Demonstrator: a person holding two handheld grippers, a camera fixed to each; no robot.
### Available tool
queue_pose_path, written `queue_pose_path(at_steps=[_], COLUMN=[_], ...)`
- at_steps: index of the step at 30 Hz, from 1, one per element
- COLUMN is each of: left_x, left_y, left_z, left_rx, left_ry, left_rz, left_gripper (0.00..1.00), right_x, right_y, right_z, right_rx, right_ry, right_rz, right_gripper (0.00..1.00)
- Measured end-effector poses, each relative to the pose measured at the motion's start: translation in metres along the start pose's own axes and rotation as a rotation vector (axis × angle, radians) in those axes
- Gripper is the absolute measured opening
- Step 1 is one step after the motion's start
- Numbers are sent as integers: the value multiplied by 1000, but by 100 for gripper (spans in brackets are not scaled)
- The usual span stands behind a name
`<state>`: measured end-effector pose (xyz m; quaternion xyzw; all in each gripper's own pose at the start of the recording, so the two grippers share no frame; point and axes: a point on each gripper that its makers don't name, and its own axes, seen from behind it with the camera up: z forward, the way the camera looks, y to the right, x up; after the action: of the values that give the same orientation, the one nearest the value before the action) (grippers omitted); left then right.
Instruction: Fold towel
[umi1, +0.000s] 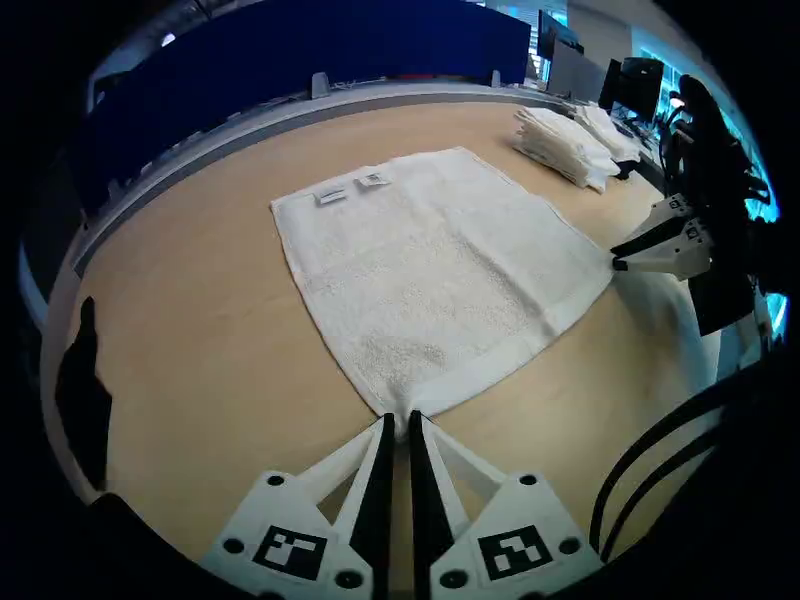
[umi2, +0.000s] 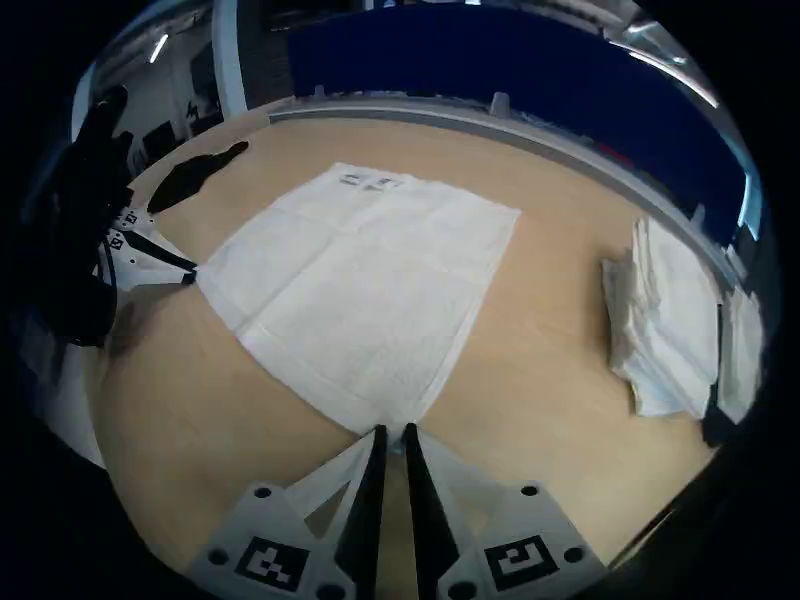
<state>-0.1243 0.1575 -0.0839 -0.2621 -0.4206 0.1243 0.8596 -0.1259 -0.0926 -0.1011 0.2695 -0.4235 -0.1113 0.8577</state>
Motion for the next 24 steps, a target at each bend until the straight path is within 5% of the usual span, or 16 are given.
queue_pose_path(at_steps=[11,24], left_x=[15,34], left_y=[-4,-4], left_z=[-17,-56], left_rx=[7,-5], left_ry=[24,43], left_rz=[-22,-54], left_gripper=[10,10], right_x=[23,59], right_y=[-1,-8], right_z=[-14,-60], right_rx=[1,7], right_ry=[28,77], right_rz=[8,9], right_gripper=[14,13])
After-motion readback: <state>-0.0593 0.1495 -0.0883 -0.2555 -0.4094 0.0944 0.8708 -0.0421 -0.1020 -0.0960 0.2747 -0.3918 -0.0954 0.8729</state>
